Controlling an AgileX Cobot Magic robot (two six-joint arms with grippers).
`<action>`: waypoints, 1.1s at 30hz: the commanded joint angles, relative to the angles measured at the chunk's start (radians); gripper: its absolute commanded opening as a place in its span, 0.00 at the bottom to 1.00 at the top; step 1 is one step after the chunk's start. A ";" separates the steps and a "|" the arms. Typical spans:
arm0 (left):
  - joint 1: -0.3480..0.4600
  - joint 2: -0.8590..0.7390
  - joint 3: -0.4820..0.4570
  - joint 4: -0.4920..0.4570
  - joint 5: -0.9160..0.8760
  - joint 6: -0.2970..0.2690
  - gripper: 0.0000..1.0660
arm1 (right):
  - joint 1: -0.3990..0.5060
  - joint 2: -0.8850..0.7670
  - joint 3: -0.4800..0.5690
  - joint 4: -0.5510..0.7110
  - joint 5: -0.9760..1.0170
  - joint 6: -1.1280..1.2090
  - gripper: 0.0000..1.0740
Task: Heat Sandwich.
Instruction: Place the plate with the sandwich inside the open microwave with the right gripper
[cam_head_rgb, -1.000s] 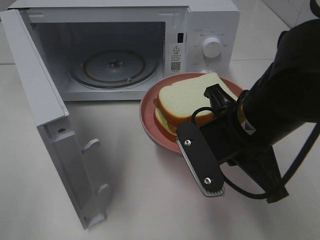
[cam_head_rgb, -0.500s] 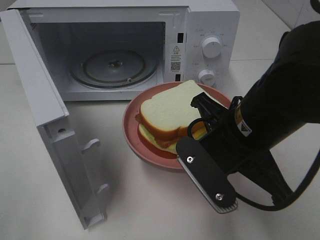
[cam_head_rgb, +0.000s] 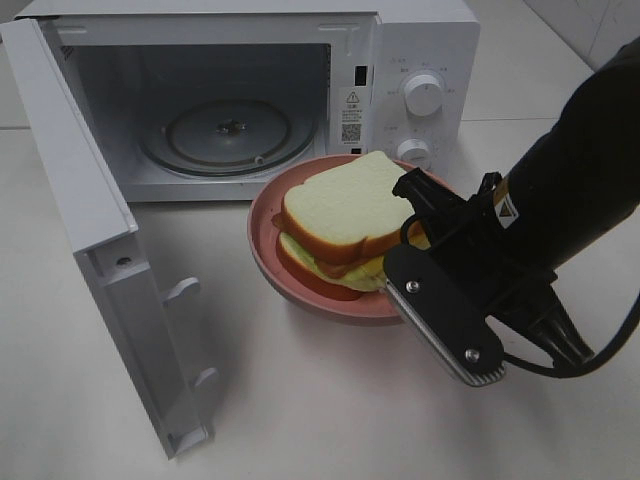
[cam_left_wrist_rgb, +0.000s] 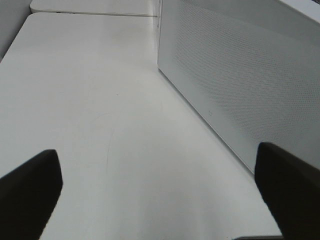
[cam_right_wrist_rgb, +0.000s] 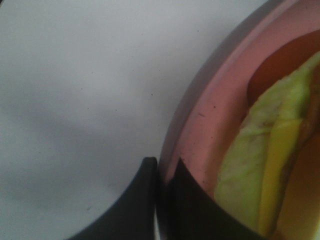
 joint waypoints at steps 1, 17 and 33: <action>0.000 -0.026 0.004 -0.002 -0.011 -0.001 0.95 | -0.016 -0.008 0.002 0.037 -0.025 -0.068 0.00; 0.000 -0.026 0.004 -0.002 -0.011 -0.001 0.95 | -0.002 0.041 0.000 0.074 -0.104 -0.087 0.01; 0.000 -0.026 0.004 -0.002 -0.011 -0.001 0.95 | 0.021 0.162 -0.119 0.074 -0.128 -0.088 0.01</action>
